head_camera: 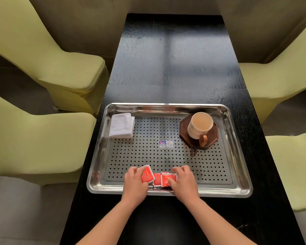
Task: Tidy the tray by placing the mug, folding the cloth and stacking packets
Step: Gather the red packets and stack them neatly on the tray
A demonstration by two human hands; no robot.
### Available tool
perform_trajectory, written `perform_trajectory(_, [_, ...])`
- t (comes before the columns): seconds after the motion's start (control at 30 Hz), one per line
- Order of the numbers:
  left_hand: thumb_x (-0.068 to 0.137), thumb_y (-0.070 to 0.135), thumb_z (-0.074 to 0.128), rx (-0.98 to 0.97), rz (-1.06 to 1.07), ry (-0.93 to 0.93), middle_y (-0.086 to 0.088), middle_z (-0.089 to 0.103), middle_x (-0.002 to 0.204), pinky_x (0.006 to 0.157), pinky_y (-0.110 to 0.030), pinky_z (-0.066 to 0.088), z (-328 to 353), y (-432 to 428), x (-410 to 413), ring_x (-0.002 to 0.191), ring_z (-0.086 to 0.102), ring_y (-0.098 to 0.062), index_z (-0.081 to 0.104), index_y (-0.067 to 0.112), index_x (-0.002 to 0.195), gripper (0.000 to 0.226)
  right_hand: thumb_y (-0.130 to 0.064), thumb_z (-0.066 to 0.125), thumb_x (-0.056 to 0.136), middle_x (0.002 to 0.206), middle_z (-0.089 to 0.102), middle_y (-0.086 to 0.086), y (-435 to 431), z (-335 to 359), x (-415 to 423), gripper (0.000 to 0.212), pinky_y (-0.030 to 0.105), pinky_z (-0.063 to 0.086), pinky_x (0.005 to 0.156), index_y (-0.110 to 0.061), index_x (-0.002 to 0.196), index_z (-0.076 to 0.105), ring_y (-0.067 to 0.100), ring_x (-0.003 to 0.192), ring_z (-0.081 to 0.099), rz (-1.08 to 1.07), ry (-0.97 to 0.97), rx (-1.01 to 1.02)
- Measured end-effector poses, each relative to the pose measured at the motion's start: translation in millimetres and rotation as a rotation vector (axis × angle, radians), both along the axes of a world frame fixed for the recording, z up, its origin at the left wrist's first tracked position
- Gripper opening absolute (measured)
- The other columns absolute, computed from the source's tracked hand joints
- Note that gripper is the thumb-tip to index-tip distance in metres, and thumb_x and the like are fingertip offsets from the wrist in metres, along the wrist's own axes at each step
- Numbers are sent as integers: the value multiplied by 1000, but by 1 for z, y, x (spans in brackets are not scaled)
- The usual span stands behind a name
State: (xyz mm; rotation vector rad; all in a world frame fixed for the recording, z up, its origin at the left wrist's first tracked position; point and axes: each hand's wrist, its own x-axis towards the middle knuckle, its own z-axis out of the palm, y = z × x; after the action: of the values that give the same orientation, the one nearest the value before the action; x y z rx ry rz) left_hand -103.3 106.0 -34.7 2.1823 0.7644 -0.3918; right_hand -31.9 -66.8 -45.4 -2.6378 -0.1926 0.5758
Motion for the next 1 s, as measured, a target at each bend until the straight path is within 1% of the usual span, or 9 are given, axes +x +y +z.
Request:
perform_trajectory(0.1, [88,7,54,9,41,-3,-4,42,137,105,-32,35,-1,3,0,125,35,-19,40,24,148,64,-34,66,91,122,52,0,-6,-1,1,41,32,50,93,-21,130,58,18,107,56,-37,20,-12])
perform_trajectory(0.33, [83,3,53,-29,20,-34,-1,46,139,106,-31,33,2,-5,6,123,37,-20,43,20,146,66,-25,61,94,125,52,1,9,-1,0,41,31,47,99,-18,134,56,18,114,55,-29,54,46])
perform_trajectory(0.43, [82,0,51,-59,-16,-55,1,48,141,106,-32,34,3,-5,5,124,38,-20,44,21,146,68,-16,61,94,130,59,0,14,-1,2,42,32,46,104,-18,136,57,16,120,55,-12,50,109])
perform_trajectory(0.53, [82,0,51,-82,-48,-61,3,49,142,105,-31,34,2,-3,6,126,38,-20,44,22,146,68,-9,60,94,129,65,-2,13,0,4,42,33,48,104,-21,134,59,15,119,58,-38,93,183])
perform_trajectory(0.67, [83,1,52,-77,-28,-71,1,49,140,105,-31,35,2,2,6,126,38,-19,45,21,146,67,-11,62,93,124,66,-4,5,1,5,42,28,50,98,-21,134,59,12,112,61,-110,133,230])
perform_trajectory(0.77, [83,2,54,-54,-43,-80,3,49,140,100,-24,31,-1,2,4,125,38,-16,49,20,143,63,-15,63,93,114,63,-6,2,1,5,37,27,49,92,-20,129,62,12,104,60,-117,108,197])
perform_trajectory(0.83, [83,3,55,-47,-82,-73,6,47,143,101,-21,27,-2,0,3,129,36,-16,53,20,141,61,-16,62,94,118,66,-5,5,1,3,35,28,50,94,-19,128,64,12,106,61,-82,118,194])
perform_trajectory(0.9, [82,4,55,-47,-89,-75,8,47,145,104,-22,28,-2,-1,3,130,35,-16,56,21,140,60,-17,62,94,122,67,-5,9,1,1,34,31,50,98,-19,128,64,13,110,61,-54,119,193])
perform_trajectory(1.0, [81,4,56,-27,-91,-82,10,47,145,106,-25,29,0,0,1,131,35,-15,57,23,138,60,-18,62,94,121,66,-5,10,2,2,34,31,51,97,-20,128,63,12,109,61,-65,118,192])
